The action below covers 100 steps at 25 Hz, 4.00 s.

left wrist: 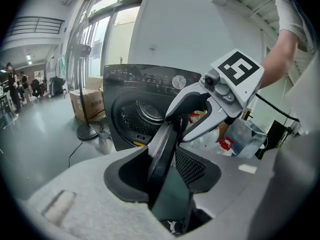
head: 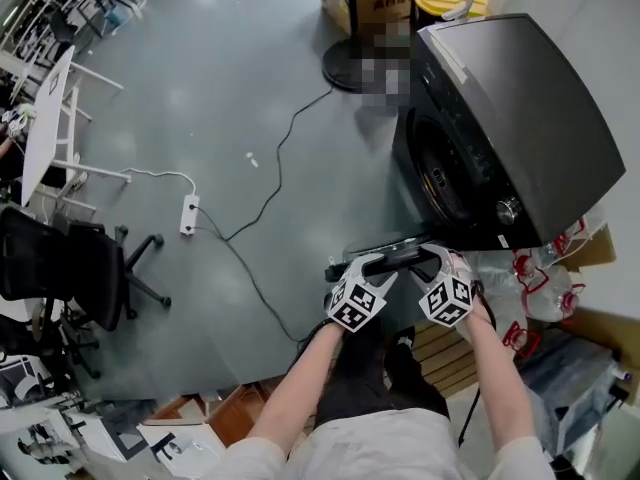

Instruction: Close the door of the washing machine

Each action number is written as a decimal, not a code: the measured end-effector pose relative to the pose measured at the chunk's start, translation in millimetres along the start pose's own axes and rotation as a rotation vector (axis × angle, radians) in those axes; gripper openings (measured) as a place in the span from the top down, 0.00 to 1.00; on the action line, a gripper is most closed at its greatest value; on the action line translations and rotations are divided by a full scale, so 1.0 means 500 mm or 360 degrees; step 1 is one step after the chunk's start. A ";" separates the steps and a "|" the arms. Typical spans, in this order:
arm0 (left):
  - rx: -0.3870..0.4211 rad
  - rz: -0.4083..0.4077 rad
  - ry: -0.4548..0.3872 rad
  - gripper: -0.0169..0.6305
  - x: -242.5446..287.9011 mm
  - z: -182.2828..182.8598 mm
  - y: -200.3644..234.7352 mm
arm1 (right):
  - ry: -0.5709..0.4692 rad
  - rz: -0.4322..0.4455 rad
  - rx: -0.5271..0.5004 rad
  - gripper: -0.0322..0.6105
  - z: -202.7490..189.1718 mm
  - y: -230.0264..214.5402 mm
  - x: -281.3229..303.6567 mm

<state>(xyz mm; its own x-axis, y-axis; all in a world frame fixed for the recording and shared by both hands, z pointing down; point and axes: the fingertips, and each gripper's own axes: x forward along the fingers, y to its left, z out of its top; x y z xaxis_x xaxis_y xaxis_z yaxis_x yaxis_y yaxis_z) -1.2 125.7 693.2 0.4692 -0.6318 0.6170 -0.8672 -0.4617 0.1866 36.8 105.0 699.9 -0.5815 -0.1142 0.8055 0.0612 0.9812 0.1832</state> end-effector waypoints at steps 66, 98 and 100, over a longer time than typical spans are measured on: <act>0.0429 -0.0598 0.0357 0.57 0.262 0.271 0.302 | 0.0123 -0.0250 0.0832 0.69 0.011 -0.375 0.095; 0.0236 -0.0662 0.0178 0.97 0.263 0.327 0.353 | 0.0352 -0.0384 0.1097 0.69 -0.004 -0.423 0.105; 0.0222 -0.0627 0.0174 0.97 0.262 0.329 0.357 | 0.0356 -0.0401 0.1129 0.69 -0.004 -0.425 0.107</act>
<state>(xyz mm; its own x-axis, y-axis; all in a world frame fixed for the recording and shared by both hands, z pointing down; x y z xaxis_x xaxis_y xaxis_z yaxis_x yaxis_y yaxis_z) -67.1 -141.8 681.4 0.7329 -0.3243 0.5980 -0.5909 -0.7390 0.3235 -5.6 -109.7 705.4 -0.3274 -0.3014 0.8955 -0.6272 0.7781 0.0326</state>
